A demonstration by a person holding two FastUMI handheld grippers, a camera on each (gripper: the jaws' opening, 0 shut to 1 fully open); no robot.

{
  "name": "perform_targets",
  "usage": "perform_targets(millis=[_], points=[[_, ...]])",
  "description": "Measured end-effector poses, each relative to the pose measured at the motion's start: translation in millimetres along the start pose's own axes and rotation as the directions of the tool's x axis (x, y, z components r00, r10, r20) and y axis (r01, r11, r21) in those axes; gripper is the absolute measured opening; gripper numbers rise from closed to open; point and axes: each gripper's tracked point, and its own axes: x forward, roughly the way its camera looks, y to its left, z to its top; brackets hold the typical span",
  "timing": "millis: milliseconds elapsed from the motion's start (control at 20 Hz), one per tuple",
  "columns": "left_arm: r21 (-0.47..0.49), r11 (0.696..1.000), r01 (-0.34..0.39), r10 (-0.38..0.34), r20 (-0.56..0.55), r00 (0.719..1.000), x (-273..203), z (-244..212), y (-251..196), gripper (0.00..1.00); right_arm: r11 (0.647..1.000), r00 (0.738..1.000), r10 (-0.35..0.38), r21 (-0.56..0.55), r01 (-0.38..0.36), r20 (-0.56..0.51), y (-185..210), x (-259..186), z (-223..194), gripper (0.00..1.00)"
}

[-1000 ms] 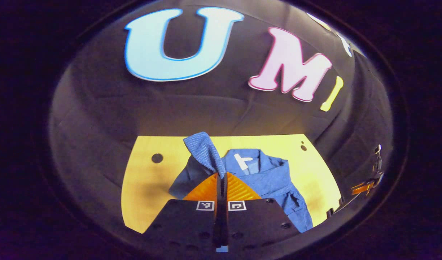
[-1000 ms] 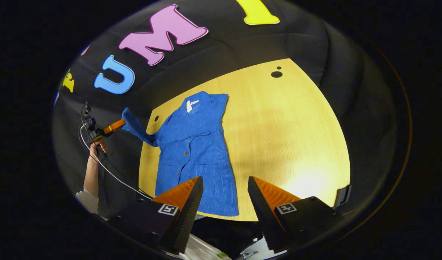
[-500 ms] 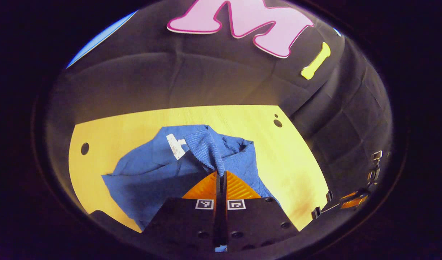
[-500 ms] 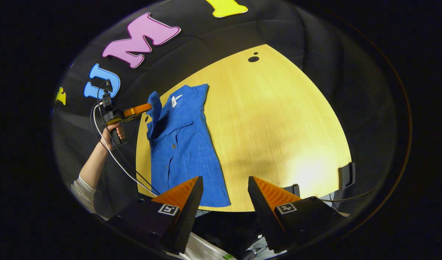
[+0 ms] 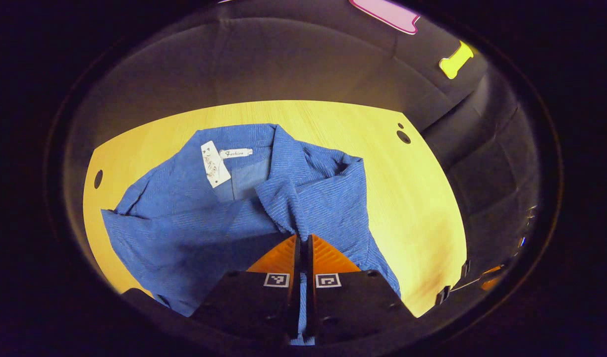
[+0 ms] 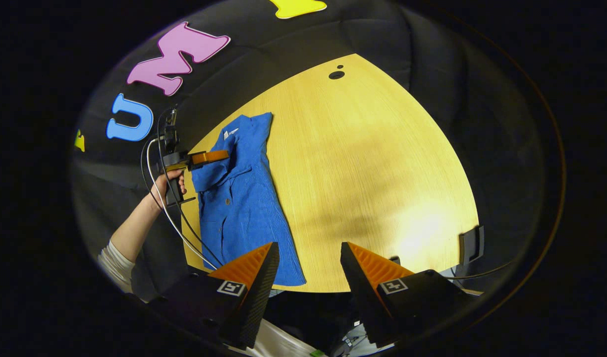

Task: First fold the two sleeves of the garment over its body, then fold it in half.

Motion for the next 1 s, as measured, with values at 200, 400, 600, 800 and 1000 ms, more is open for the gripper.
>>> perform_targets(millis=[200,400,600,800,1000], points=[[0.026,0.998,-0.053,0.054,-0.049,0.997,16,-6,-3,0.03,1.000,1.000,0.008,-0.017,-0.009,-0.023,3,11,5,0.82],[0.029,0.999,0.041,-0.041,-0.014,0.999,15,0,-42,0.37,1.000,0.999,0.011,-0.023,-0.012,-0.032,3,16,8,0.82],[0.066,0.992,0.110,-0.114,0.055,0.992,-9,2,-74,0.82,1.000,0.999,0.011,-0.005,-0.012,-0.030,4,26,9,0.82],[0.081,0.994,0.072,-0.081,0.113,0.990,-64,-23,-61,0.84,0.999,0.999,0.027,-0.039,-0.029,-0.033,29,43,6,0.82],[0.071,0.997,0.003,-0.014,0.159,0.987,-136,-88,-18,0.84,0.994,0.999,0.019,-0.110,-0.024,-0.043,53,57,-7,0.84]])
